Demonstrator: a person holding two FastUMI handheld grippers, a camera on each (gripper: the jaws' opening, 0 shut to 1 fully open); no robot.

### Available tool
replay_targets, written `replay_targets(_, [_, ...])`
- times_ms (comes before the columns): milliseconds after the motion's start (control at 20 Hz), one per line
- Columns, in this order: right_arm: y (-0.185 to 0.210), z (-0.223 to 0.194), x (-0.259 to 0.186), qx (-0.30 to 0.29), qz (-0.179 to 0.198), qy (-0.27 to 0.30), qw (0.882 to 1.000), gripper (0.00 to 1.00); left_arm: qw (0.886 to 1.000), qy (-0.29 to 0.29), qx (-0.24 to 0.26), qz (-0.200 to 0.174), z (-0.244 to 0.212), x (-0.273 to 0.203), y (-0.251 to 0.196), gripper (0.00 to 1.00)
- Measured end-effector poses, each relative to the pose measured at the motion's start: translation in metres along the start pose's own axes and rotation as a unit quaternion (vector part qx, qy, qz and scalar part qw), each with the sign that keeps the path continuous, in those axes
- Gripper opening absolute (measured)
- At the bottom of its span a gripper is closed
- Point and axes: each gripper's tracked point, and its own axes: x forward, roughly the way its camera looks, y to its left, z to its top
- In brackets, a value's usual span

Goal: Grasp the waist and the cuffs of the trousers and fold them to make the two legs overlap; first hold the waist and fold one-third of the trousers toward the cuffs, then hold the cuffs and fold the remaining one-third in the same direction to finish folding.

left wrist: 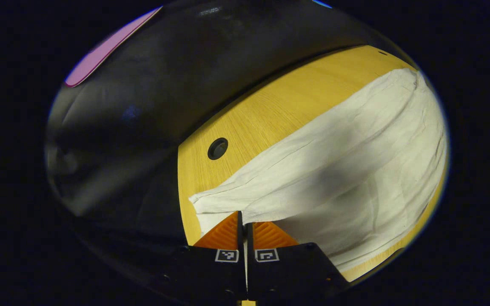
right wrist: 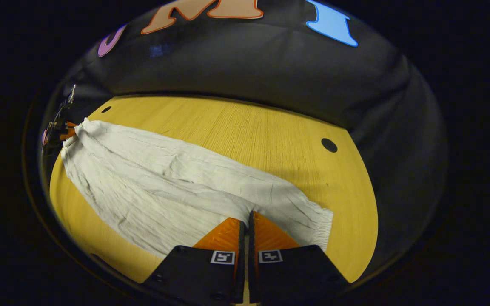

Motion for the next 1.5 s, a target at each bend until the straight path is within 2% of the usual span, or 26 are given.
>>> replay_targets(100, [0.002, -0.001, 0.007, 0.007, 0.007, 0.0, 1.0, 0.07, 1.0, -0.016, -0.019, 0.006, 0.006, 0.004, -0.001, 0.0])
replay_targets(200, [0.006, 0.006, 0.005, 0.024, 0.024, -0.013, 0.999, 0.16, 0.998, -0.034, -0.046, 0.007, 0.01, -0.004, -0.001, 0.02])
replay_targets(250, [0.005, 0.007, 0.003, 0.031, 0.031, -0.017, 0.999, 0.2, 0.997, -0.047, -0.063, 0.002, 0.015, -0.009, -0.004, 0.16])
replay_targets(350, [0.009, 0.017, -0.017, 0.07, 0.054, -0.043, 0.995, 0.7, 0.99, -0.09, -0.111, -0.013, 0.033, -0.026, -0.01, 0.58])
replay_targets(400, [0.008, 0.025, -0.019, 0.093, 0.059, -0.057, 0.992, 0.94, 0.984, -0.113, -0.138, -0.019, 0.042, -0.035, -0.011, 0.69])
replay_targets(500, [-0.008, 0.032, -0.037, 0.121, 0.047, -0.079, 0.988, 0.96, 0.97, -0.153, -0.183, -0.039, 0.058, -0.059, -0.018, 0.83])
replay_targets(600, [-0.038, 0.035, -0.062, 0.135, 0.017, -0.101, 0.986, 0.96, 0.959, -0.18, -0.211, -0.055, 0.071, -0.087, -0.025, 0.9])
replay_targets(750, [-0.082, 0.025, -0.095, 0.162, -0.02, -0.112, 0.98, 0.94, 0.944, -0.212, -0.244, -0.064, 0.084, -0.119, -0.031, 0.9])
replay_targets(800, [-0.094, 0.018, -0.103, 0.172, -0.029, -0.111, 0.978, 0.97, 0.939, -0.221, -0.256, -0.066, 0.086, -0.127, -0.03, 0.9])
replay_targets(850, [-0.107, 0.01, -0.109, 0.182, -0.039, -0.108, 0.977, 0.94, 0.935, -0.226, -0.266, -0.07, 0.087, -0.131, -0.029, 0.9])
replay_targets(900, [-0.115, 0.001, -0.113, 0.191, -0.044, -0.105, 0.975, 0.97, 0.932, -0.229, -0.273, -0.072, 0.088, -0.136, -0.027, 0.91])
replay_targets(950, [-0.121, -0.009, -0.116, 0.202, -0.049, -0.099, 0.973, 0.93, 0.928, -0.233, -0.281, -0.072, 0.089, -0.143, -0.026, 0.92])
replay_targets(1000, [-0.125, -0.021, -0.116, 0.212, -0.052, -0.094, 0.971, 0.97, 0.925, -0.237, -0.287, -0.077, 0.091, -0.154, -0.025, 0.91])
replay_targets(1100, [-0.132, -0.045, -0.116, 0.229, -0.057, -0.077, 0.969, 0.97, 0.919, -0.247, -0.296, -0.081, 0.094, -0.174, -0.023, 0.9])
replay_targets(1150, [-0.134, -0.057, -0.114, 0.236, -0.06, -0.067, 0.967, 0.92, 0.918, -0.25, -0.297, -0.081, 0.09, -0.179, -0.023, 0.9])
replay_targets(1200, [-0.135, -0.07, -0.11, 0.242, -0.063, -0.057, 0.967, 0.97, 0.918, -0.252, -0.296, -0.079, 0.088, -0.185, -0.023, 0.9])
replay_targets(1350, [-0.132, -0.103, -0.1, 0.251, -0.064, -0.027, 0.965, 0.97, 0.915, -0.26, -0.297, -0.081, 0.092, -0.209, -0.037, 0.9])
replay_targets(1400, [-0.129, -0.11, -0.094, 0.253, -0.064, -0.02, 0.965, 0.92, 0.913, -0.261, -0.302, -0.084, 0.093, -0.212, -0.041, 0.9])
replay_targets(1450, [-0.128, -0.117, -0.089, 0.254, -0.063, -0.013, 0.965, 0.97, 0.911, -0.261, -0.306, -0.088, 0.094, -0.215, -0.046, 0.9])
replay_targets(1500, [-0.126, -0.122, -0.086, 0.256, -0.062, -0.006, 0.965, 0.97, 0.91, -0.259, -0.31, -0.09, 0.094, -0.216, -0.051, 0.9])
